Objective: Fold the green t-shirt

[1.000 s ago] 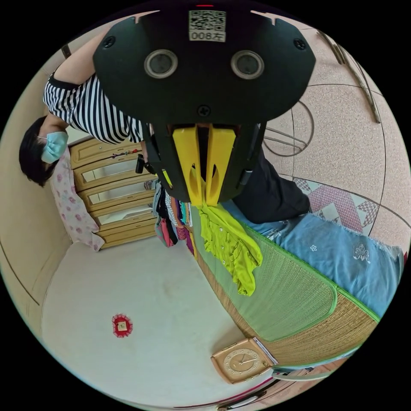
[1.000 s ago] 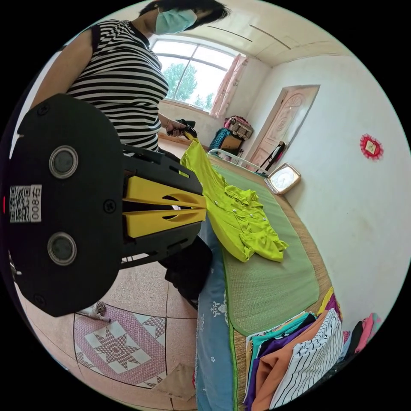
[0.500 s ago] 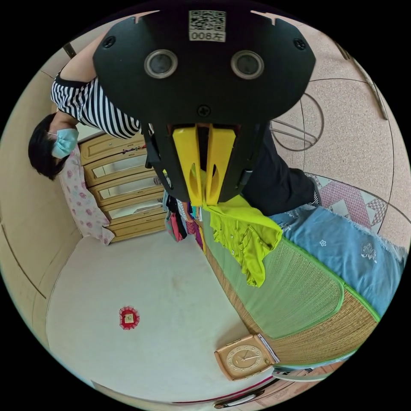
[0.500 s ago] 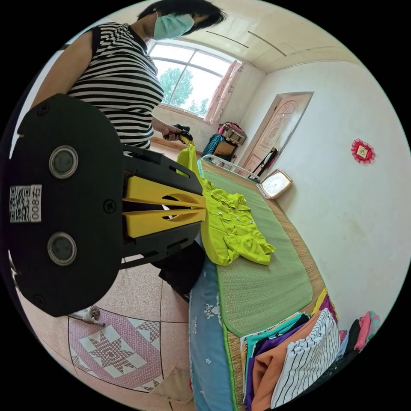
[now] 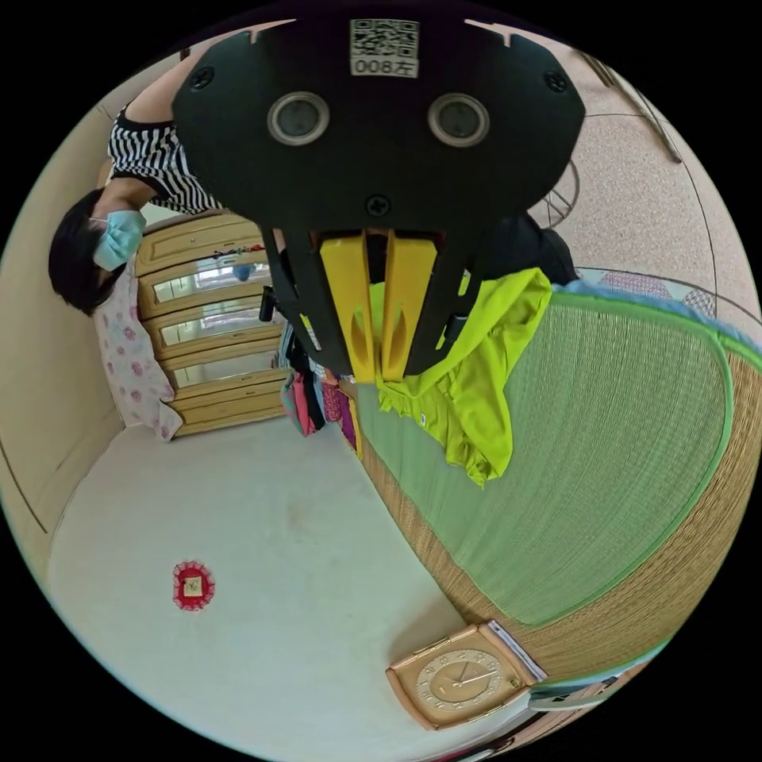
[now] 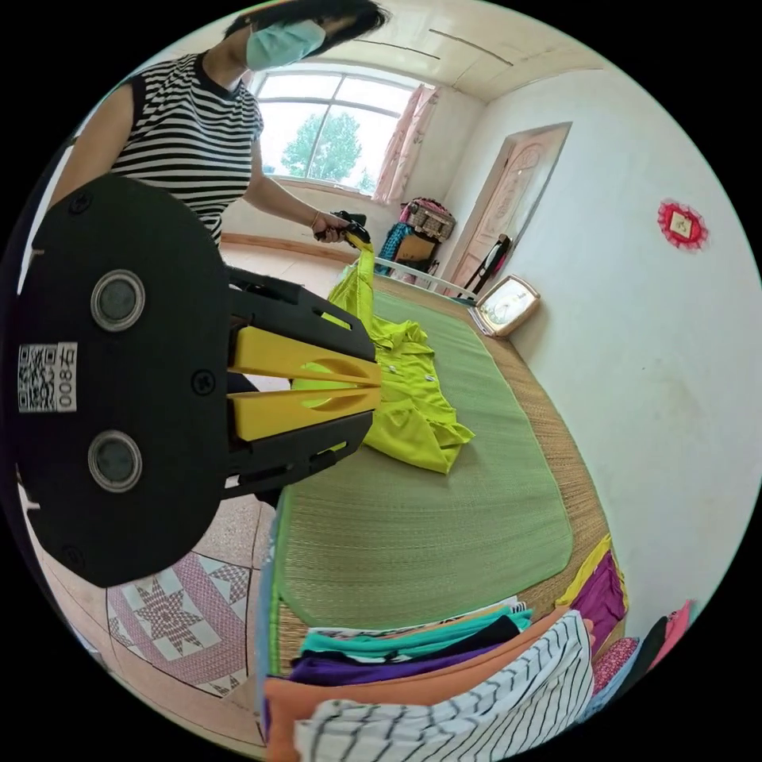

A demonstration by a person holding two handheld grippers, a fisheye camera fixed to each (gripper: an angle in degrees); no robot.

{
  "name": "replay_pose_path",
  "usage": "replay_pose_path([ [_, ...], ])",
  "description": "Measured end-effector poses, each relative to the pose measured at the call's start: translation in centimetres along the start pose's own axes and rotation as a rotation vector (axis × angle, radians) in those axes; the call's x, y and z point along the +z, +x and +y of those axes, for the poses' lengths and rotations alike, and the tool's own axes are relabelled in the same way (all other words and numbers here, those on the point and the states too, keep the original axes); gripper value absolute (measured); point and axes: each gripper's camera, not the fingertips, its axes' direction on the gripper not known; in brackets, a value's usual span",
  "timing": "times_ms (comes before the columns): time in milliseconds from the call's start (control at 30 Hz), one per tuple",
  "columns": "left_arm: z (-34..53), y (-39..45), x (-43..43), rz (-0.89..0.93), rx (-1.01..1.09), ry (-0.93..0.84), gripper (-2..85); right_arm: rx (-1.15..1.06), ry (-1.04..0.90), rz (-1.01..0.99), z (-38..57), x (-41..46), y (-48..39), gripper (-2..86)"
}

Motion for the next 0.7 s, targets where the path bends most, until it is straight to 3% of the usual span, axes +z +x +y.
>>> replay_pose_path([
  [367,-17.1,-3.2,9.7,-0.08,-0.105,-0.036,1.5,0.089,-0.127,0.045,-17.3,9.6,6.2,0.1],
  [700,-26.4,-7.3,17.0,-0.104,-0.232,-0.023,3.2,0.208,-0.227,0.01,-25.9,18.3,11.4,0.3],
])
